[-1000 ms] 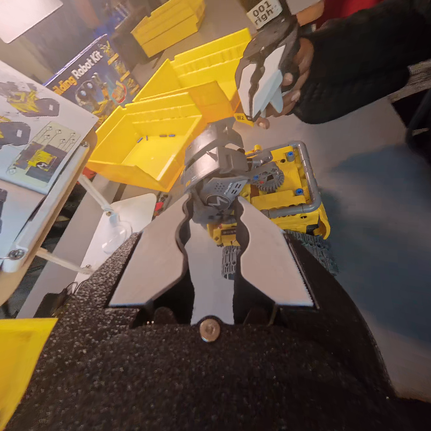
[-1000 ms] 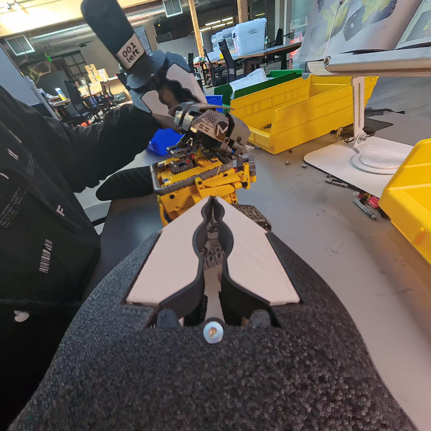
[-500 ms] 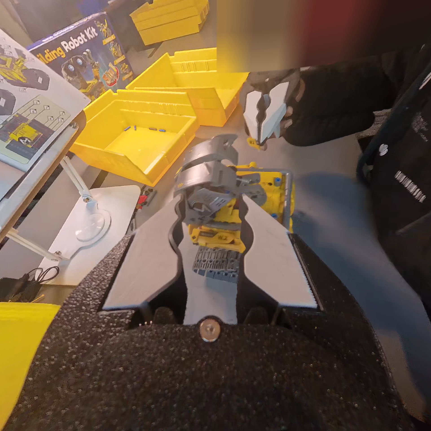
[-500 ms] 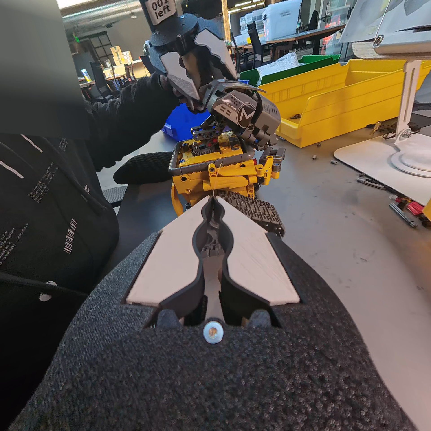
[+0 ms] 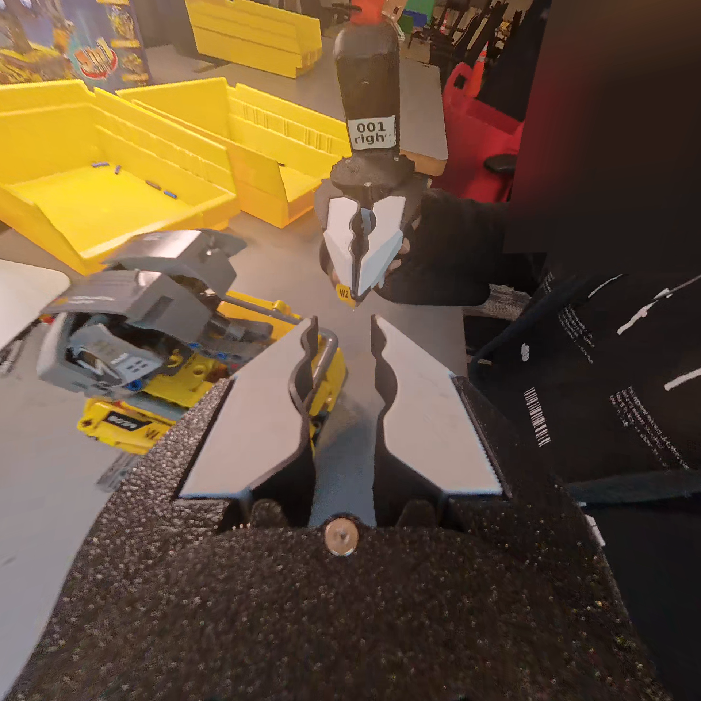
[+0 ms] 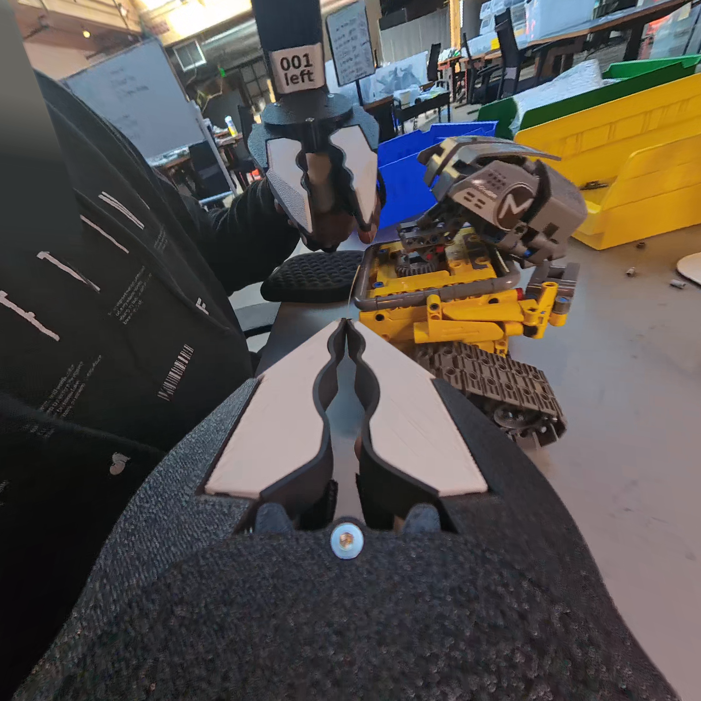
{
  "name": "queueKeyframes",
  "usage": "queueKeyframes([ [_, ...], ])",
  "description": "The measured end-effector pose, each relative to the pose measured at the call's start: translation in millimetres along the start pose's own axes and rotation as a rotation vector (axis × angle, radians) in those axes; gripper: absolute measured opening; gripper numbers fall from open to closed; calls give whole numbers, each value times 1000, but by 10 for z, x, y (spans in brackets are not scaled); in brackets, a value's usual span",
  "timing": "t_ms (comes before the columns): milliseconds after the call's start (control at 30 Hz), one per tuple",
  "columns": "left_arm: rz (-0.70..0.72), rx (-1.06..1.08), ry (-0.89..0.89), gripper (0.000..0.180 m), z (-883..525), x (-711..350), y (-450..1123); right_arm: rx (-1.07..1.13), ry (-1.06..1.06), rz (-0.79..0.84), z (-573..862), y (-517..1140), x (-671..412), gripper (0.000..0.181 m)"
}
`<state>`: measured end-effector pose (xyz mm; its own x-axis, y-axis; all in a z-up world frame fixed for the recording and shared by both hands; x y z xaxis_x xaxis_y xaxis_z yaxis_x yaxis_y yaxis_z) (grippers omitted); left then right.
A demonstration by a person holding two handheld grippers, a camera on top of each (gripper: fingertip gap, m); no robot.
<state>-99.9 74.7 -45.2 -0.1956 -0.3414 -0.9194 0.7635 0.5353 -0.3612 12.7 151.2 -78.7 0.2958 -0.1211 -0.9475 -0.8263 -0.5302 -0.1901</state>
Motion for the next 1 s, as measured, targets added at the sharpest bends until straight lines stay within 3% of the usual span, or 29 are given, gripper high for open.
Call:
queueKeyframes([
  [267,-20,47,5,19,279,115,146,-3,-183,-198,-324,186,-34,0],
  [667,18,58,7,0,432,238,89,18,-236,-300,-486,283,-23,0],
  [833,65,40,-14,0,410,246,60,33,-233,-283,-476,292,-46,0],
  [1000,259,31,-105,0,353,195,-21,38,-162,-102,-448,249,-157,11],
])
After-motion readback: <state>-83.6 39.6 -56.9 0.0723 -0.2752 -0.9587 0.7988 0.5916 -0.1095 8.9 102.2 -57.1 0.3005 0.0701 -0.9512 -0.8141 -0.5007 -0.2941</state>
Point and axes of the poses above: each gripper's, where its closed fingertips meet, y out along the fingers, x out of its underside, z = x × y across the jaws, the point moved 5 cm from there along -y, back along the fingers, and after that the axes turned 3 degrees about -z, right-handed, at the moved point
